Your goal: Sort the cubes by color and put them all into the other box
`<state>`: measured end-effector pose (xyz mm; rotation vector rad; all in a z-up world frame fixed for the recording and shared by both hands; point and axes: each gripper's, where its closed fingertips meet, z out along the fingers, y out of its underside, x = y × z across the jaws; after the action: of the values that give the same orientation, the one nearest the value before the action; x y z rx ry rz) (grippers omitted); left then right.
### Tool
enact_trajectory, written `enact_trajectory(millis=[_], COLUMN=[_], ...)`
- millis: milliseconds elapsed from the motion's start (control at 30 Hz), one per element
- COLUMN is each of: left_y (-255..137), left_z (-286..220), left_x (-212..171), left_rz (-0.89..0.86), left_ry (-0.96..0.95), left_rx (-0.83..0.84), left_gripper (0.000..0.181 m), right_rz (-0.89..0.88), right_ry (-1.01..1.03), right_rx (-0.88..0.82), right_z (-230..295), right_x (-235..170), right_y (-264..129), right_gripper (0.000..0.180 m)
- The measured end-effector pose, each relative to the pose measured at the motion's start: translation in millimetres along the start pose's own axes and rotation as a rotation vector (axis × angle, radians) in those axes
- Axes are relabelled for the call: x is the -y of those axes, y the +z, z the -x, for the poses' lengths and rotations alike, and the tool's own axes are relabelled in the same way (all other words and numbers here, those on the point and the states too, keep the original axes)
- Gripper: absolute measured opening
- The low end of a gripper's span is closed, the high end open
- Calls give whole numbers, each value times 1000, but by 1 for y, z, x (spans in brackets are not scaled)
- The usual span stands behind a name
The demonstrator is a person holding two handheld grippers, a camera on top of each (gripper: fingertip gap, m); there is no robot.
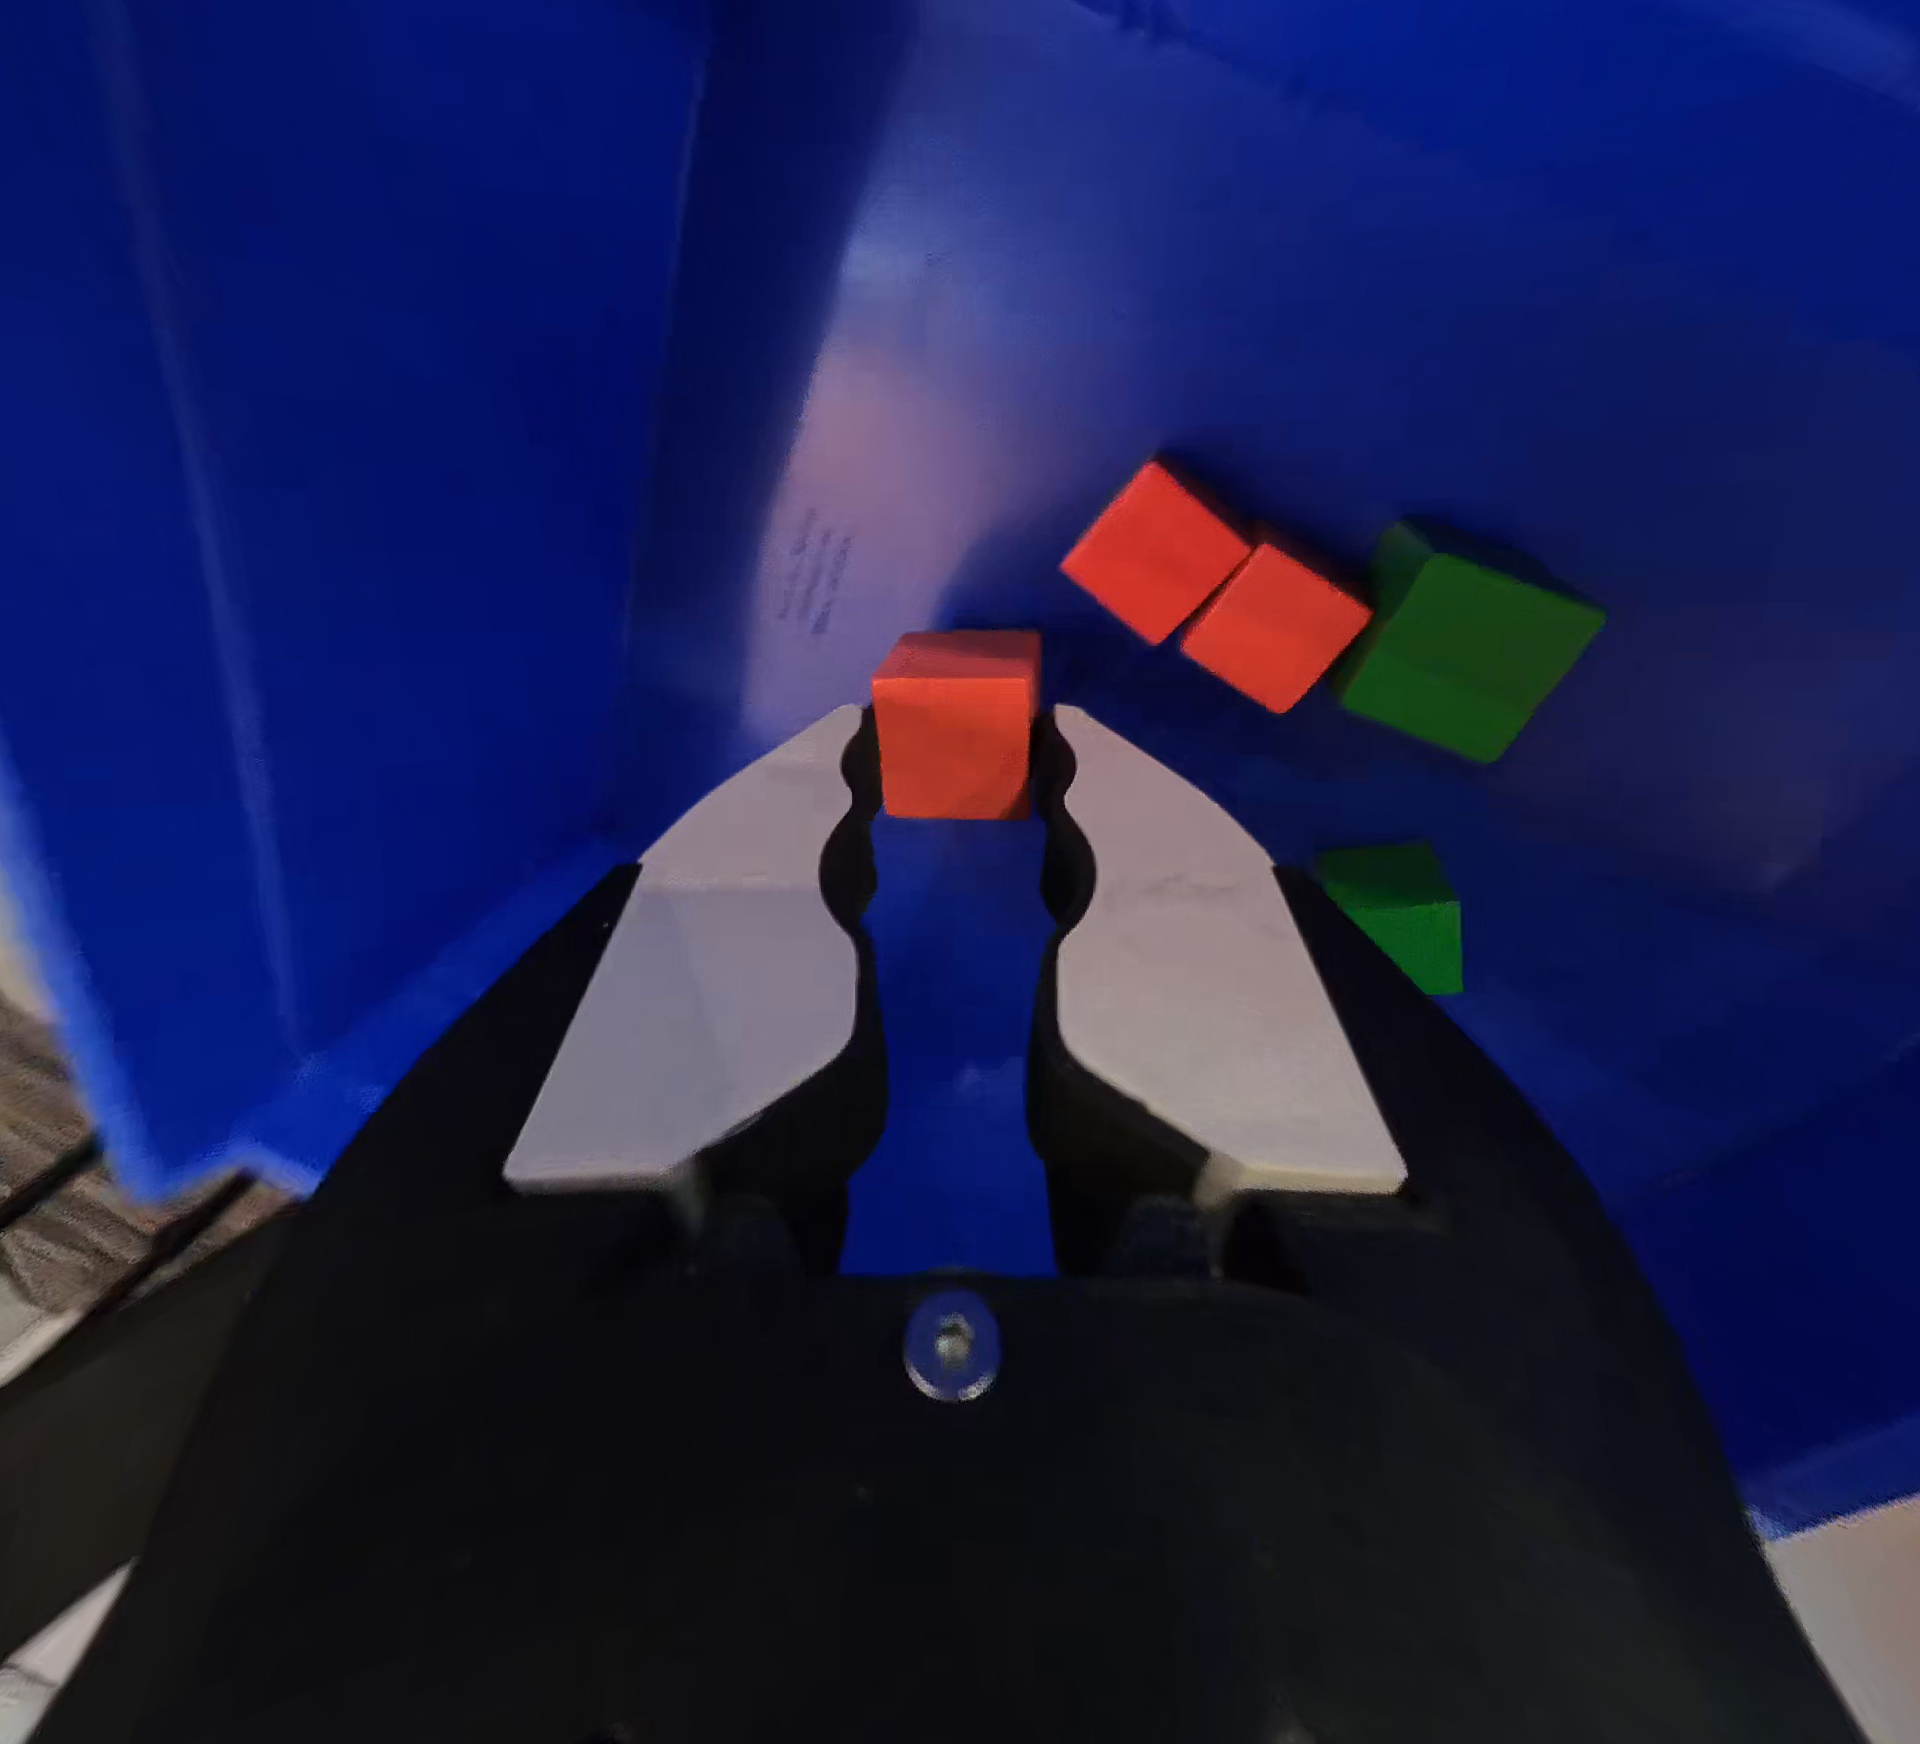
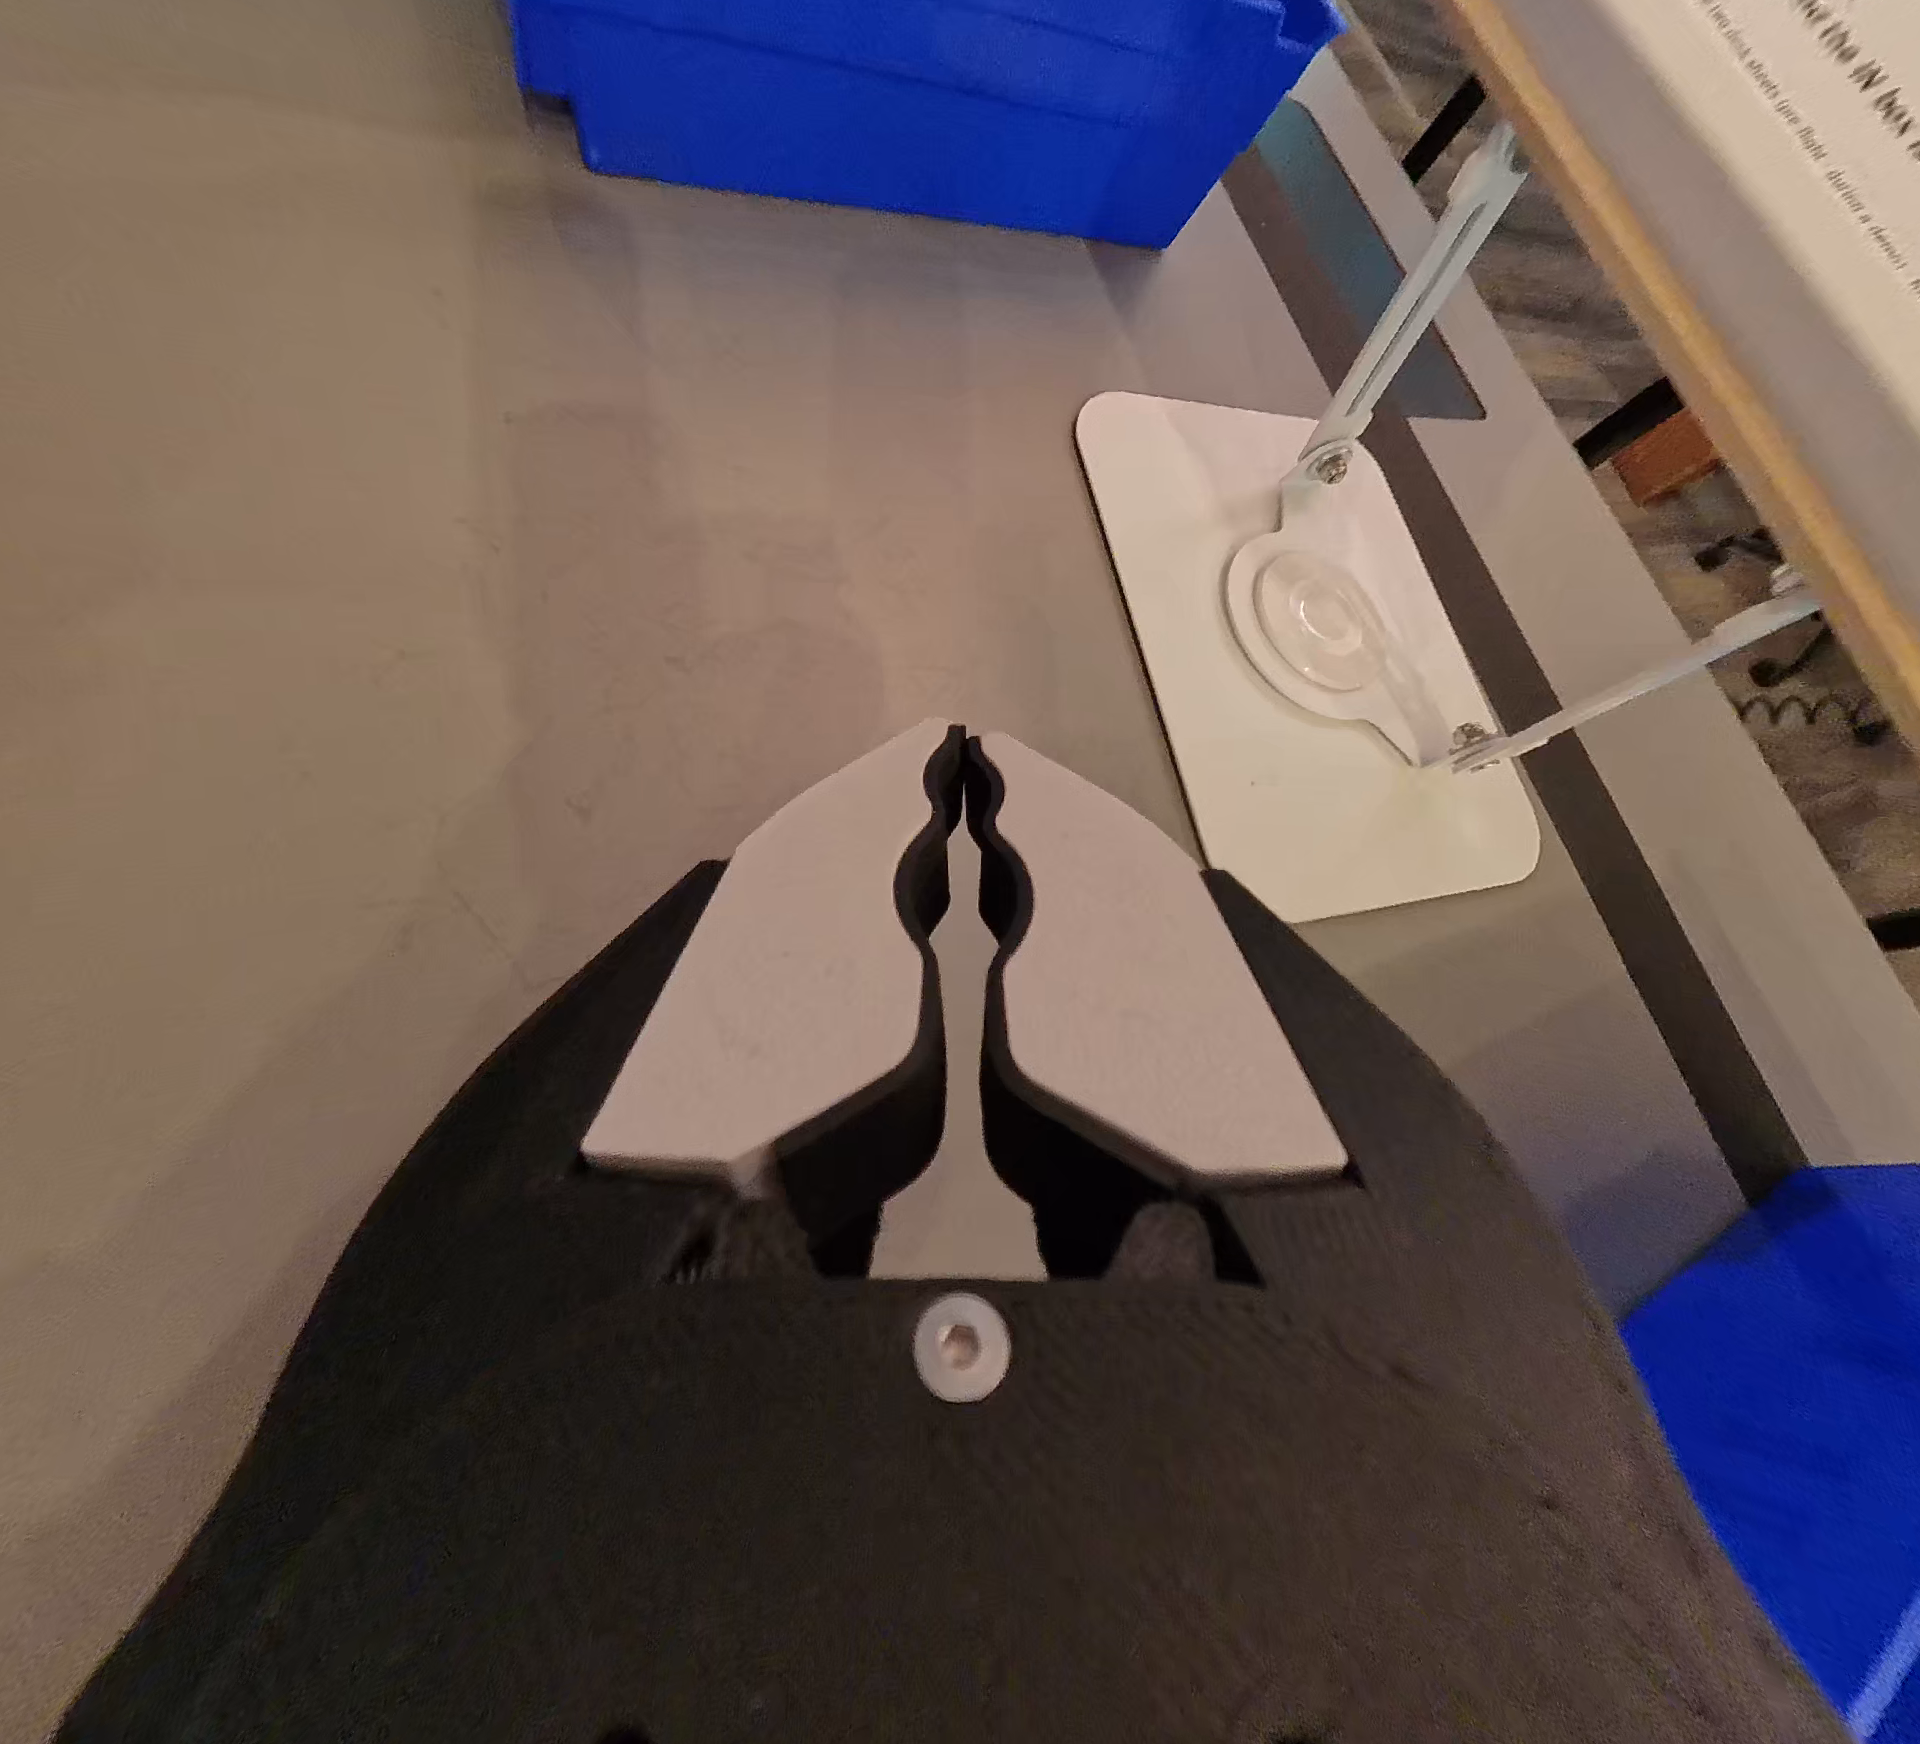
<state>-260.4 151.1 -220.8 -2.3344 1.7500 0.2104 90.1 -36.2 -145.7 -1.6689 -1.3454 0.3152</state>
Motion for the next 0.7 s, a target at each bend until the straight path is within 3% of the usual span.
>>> enact_trajectory(millis=[100,200,233,300,400,533,700], left_y=[-47,-132,-161,-213,-262,-278,-273], left_z=[7,-19,-37,-76,-141,-213,-247], left_x=[5,40,54,80,112,145,169], left_rz=[-198,-650,-797,-1070,-1358,-1502,-1571], left_ry=[-129,-279,-289,-279,-273,-227,-219], left_rx=[55,-36,-103,-181,-380,-587,-763], left_gripper=[28,28,28,28,27,27,27], right_rz=[-67,-174,-226,-298,-416,-512,-538], right_ry=[-50,-200,-246,-306,-476,-588,-636], right_rx=[-37,-89,-101,-183,-253,-280,-274], right_z=[-2,4,8,9,23,42,50], right_x=[16,51,67,99,142,177,182], right_y=[-4,-11,-14,-17,-22,-26,-27], right_gripper=[0,0,8,56,65,65,64])
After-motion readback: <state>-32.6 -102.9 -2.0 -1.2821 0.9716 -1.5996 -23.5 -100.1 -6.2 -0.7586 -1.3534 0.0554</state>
